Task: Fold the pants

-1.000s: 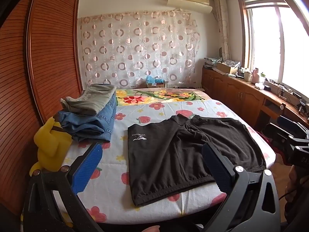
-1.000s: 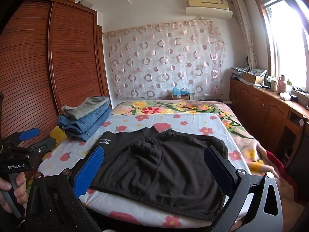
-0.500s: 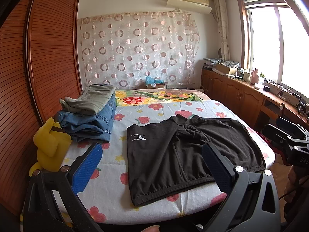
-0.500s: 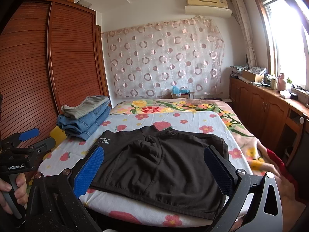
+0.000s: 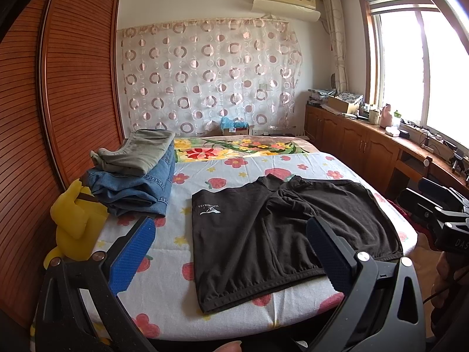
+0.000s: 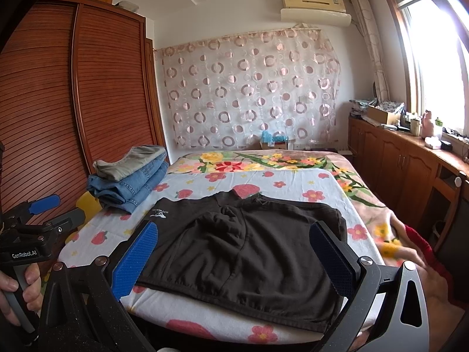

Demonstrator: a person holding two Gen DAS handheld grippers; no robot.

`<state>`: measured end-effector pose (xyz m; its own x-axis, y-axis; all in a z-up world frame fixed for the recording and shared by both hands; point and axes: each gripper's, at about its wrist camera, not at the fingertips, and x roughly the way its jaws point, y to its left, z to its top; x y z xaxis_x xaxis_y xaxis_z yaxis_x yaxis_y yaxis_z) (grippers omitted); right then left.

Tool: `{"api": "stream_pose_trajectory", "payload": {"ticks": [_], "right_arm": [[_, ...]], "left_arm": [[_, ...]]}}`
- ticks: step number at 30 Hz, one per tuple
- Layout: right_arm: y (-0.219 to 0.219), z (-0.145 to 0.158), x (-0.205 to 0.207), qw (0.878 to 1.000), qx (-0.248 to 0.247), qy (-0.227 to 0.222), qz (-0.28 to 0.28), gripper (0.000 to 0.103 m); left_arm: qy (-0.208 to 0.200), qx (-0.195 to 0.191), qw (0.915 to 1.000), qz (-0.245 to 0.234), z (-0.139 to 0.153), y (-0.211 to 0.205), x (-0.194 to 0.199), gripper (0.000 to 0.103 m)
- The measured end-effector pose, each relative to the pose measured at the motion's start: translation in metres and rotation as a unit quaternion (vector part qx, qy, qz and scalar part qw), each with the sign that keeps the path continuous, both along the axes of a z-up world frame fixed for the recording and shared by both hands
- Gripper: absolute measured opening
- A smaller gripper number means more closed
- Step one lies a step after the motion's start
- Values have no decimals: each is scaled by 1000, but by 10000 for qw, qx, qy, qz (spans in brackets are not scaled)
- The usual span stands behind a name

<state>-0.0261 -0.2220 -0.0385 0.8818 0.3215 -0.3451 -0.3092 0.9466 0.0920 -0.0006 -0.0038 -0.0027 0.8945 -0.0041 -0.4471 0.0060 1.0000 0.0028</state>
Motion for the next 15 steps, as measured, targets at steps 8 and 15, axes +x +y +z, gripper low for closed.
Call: {"api": "stream_pose_trajectory", "payload": {"ticks": [8,15], "right_arm": [[0,0,0,10000,2,-5,-15,103],[1,0,0,10000,5,-3,-14,103]], "left_arm": [[-31,9,10000,0,1,-1,4,103],[-58,9,10000,-16,12,-5,-2,103]]}}
